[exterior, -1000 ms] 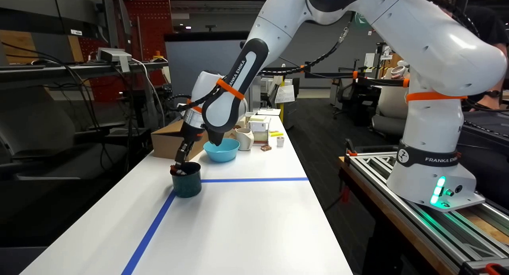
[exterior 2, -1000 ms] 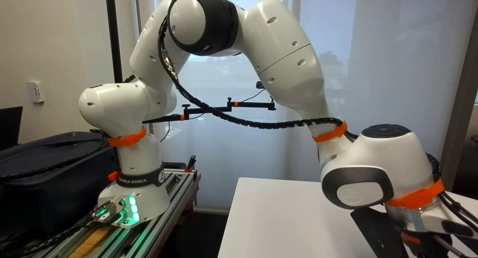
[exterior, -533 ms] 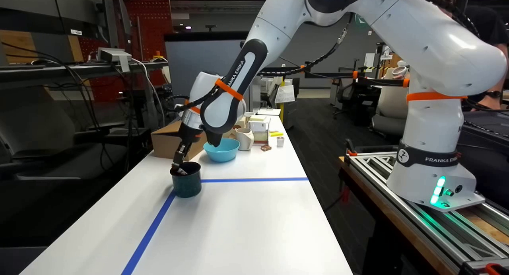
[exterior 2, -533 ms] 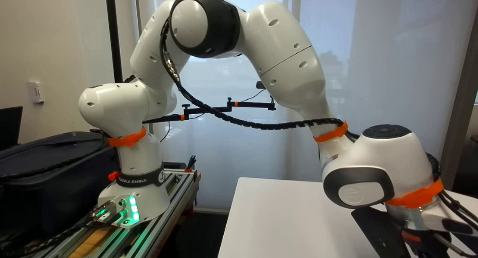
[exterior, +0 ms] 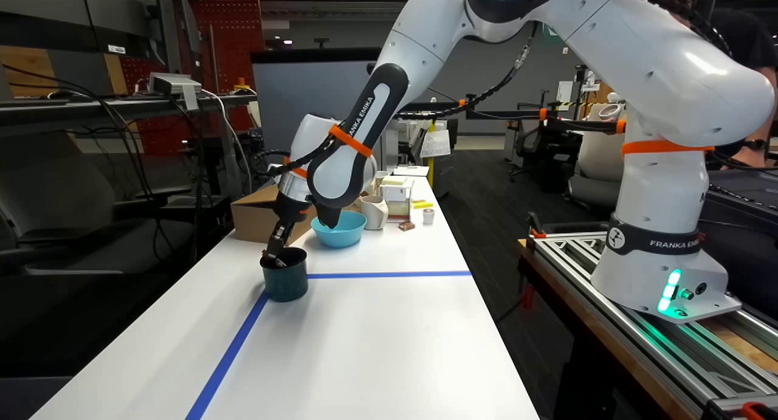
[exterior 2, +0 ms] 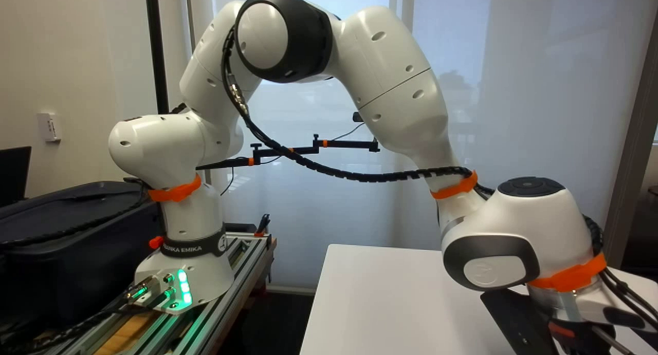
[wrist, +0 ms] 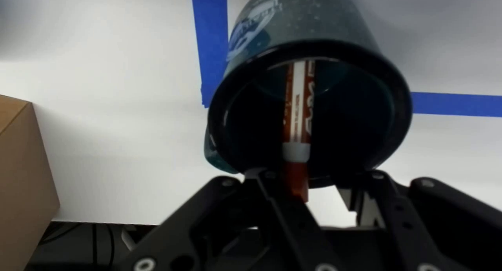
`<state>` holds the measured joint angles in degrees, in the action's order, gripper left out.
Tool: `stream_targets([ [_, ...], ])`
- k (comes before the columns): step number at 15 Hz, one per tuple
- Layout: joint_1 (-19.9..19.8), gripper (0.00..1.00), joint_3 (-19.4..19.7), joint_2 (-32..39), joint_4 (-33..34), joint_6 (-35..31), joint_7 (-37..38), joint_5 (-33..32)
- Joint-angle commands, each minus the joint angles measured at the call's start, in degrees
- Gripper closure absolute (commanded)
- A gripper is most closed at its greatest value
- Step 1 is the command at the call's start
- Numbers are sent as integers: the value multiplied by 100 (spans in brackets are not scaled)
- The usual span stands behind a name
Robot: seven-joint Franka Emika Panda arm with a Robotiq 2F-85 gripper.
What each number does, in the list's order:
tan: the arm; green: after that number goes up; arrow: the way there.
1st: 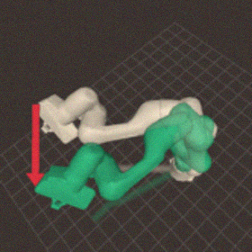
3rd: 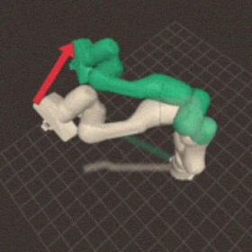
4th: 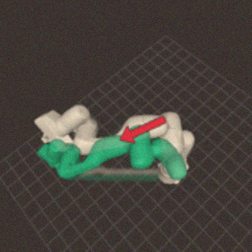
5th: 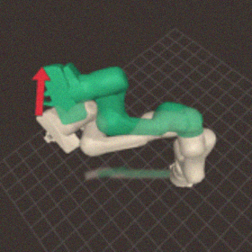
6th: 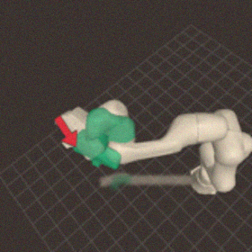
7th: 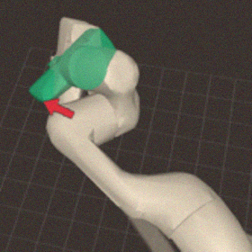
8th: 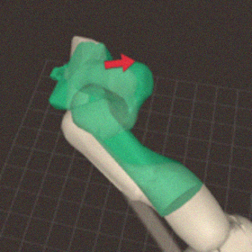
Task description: Remove the red marker from the mug.
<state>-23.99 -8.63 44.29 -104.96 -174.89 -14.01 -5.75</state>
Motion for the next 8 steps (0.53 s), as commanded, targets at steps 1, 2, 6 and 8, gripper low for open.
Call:
stream_targets([
  [1,-19,63,-12,94,129,135,-133,108],
  [2,-27,63,-21,113,136,146,-138,108],
  [6,28,92,40,149,156,149,-111,98],
  [8,13,100,13,129,134,126,-135,90],
])
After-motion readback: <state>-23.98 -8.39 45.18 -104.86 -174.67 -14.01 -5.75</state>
